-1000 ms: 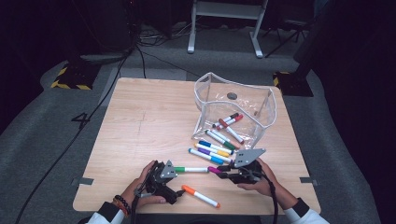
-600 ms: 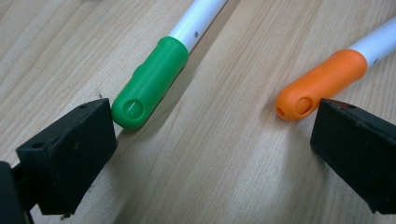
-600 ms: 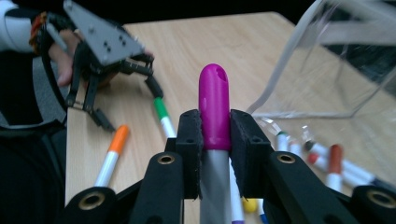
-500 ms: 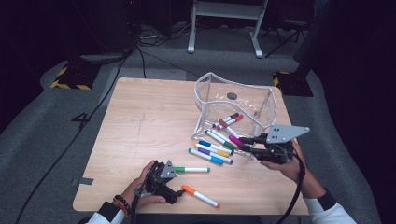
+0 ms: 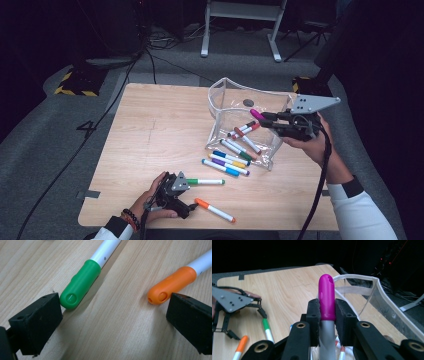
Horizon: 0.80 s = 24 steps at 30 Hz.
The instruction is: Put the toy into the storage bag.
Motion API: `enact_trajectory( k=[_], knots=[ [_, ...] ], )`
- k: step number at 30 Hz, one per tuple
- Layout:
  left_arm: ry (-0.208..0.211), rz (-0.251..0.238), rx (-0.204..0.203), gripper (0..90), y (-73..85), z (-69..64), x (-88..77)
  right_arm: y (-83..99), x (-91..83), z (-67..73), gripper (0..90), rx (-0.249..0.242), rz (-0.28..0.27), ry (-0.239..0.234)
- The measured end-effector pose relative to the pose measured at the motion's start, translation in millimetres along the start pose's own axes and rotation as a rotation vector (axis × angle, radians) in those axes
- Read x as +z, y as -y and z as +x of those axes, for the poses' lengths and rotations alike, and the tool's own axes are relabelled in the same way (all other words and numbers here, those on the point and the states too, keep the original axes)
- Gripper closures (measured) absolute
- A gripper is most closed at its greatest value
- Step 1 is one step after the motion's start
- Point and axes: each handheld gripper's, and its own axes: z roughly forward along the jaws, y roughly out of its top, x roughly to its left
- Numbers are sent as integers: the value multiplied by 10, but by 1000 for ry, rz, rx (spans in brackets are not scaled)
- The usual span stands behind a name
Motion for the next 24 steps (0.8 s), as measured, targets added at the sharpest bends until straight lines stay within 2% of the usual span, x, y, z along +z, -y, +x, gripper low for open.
enact_trajectory(
  k=[6,10,18,21,24],
  knots=[
    [1,0,1,5,0,1,0,-82,115,-260,746,20,31,45],
    [0,0,0,5,0,0,0,-83,274,-438,745,49,87,71],
    [1,0,2,5,2,2,-2,42,695,-662,745,106,263,102],
    [1,0,2,5,2,1,-2,92,812,-721,745,124,342,117],
    [2,0,2,5,2,2,-2,129,870,-755,744,139,391,126]
  ],
)
